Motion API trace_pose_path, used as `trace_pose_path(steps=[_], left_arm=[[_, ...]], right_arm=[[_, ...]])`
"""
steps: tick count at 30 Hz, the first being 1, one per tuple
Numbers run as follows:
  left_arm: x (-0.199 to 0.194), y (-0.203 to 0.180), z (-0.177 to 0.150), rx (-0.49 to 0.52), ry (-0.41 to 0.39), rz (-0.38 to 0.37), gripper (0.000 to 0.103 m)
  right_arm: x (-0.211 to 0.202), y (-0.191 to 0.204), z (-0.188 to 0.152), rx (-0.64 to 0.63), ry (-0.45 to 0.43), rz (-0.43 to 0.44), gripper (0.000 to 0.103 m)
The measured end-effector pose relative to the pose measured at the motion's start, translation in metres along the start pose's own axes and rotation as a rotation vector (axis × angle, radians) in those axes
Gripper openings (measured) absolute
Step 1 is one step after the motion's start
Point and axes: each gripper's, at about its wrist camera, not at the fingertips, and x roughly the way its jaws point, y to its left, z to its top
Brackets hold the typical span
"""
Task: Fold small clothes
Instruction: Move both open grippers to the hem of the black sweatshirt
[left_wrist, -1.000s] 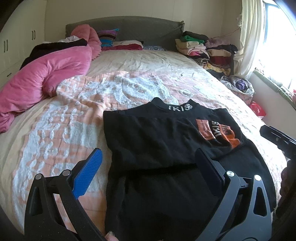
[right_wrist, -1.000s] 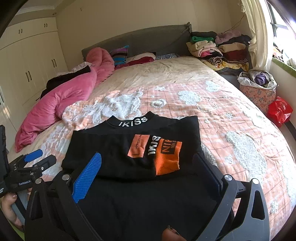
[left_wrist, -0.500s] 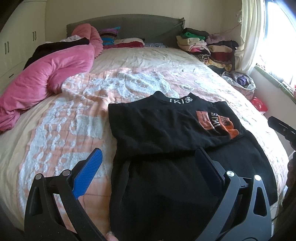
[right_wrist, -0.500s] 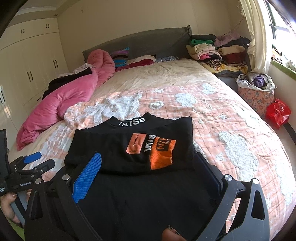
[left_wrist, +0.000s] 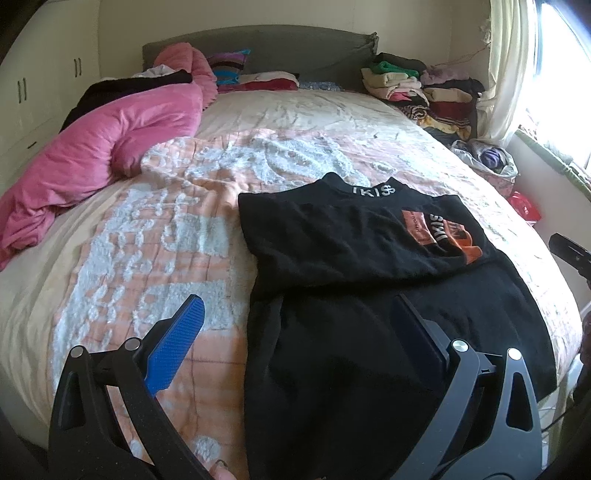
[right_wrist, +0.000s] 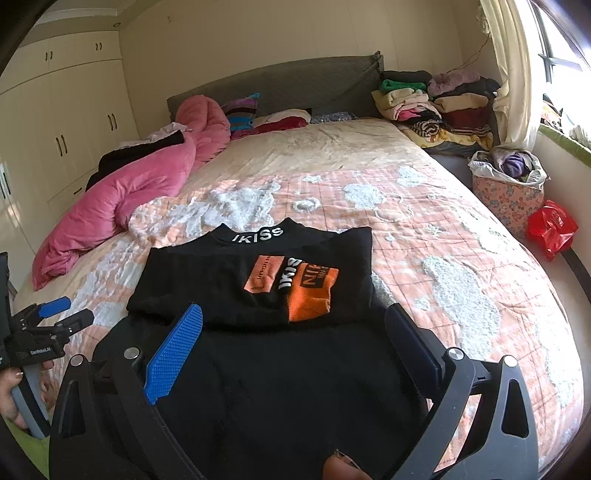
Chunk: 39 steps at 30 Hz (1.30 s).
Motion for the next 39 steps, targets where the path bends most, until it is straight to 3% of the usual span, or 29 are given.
trace_pose_path(steps=[17,24,39], left_arm=[[-0.005,0.015,-0.027,0.013,0.073,0.026,0.094],[-0.003,0.022,-0.040,-0.005,0.127,-0.012,0.094],[-0.013,0.037,-0.060,-0.005,0.162,0.013,0.094]], right_arm=[[-0.018,-0.015,-0.029,-0.027,0.045,-0.007,0.099],[-0.020,-0.026,-0.045,-0.030,0.088,-0.016,0.099],[-0.019,-0.045,-0.071,0.003,0.156,-0.022,0.099]])
